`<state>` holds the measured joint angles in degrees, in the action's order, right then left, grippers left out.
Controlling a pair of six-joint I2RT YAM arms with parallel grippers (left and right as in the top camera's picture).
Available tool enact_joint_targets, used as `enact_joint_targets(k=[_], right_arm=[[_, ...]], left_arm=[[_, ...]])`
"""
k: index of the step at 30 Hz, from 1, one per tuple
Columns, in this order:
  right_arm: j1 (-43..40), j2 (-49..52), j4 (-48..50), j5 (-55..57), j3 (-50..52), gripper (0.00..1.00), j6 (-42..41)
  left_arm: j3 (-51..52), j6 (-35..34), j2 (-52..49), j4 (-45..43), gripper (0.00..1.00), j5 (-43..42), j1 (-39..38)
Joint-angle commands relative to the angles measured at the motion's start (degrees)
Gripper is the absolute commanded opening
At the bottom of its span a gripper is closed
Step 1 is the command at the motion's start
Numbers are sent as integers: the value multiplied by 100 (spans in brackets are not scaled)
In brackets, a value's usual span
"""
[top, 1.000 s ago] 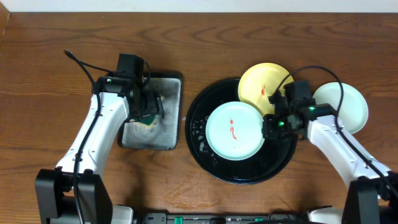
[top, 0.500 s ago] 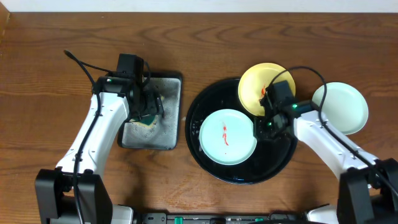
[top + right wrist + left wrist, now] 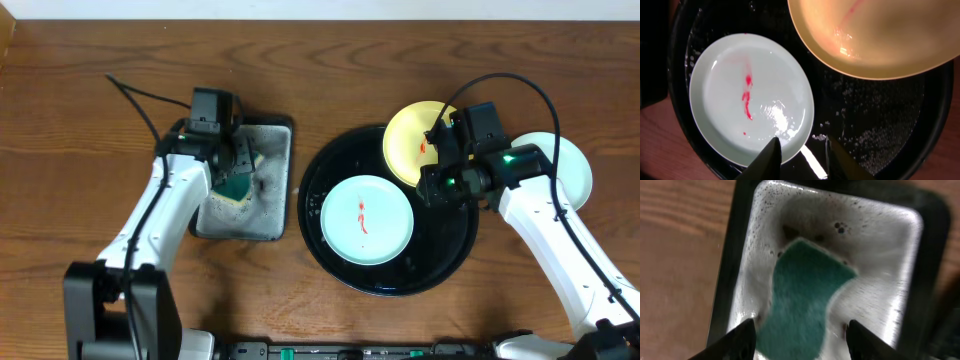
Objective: Clean dirty plates on tray and stack at the side
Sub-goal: 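Dip the sponge in the soapy tray with the left gripper, then scrub the second pale green plate with the sponge in the left gripper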
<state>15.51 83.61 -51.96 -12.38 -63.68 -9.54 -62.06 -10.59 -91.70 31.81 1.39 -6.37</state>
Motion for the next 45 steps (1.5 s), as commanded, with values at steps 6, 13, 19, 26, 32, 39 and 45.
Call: enact_joint_targets(k=[6, 13, 19, 26, 32, 39, 45], right_arm=[[-4, -9, -133, -11, -28, 26, 13], [-2, -9, -144, -11, -28, 23, 13], [-4, -9, -140, -9, -28, 23, 15], [-4, -9, -118, -9, -28, 22, 15], [-4, -9, -118, -7, -28, 24, 15], [-4, -2, 83, 136, 101, 31, 17], [-9, -2, 468, 201, 649, 28, -367]], left_arm=[[459, 717, -975, -387, 65, -44, 9], [420, 691, -1307, -221, 11, -977, 9], [59, 398, -922, 459, 17, -981, 9], [61, 387, -566, 868, 72, -979, 7], [671, 313, -811, 138, 63, -977, 4], [1084, 114, -1049, -463, 9, -984, 4], [737, -114, -739, 142, 7, -986, 4]])
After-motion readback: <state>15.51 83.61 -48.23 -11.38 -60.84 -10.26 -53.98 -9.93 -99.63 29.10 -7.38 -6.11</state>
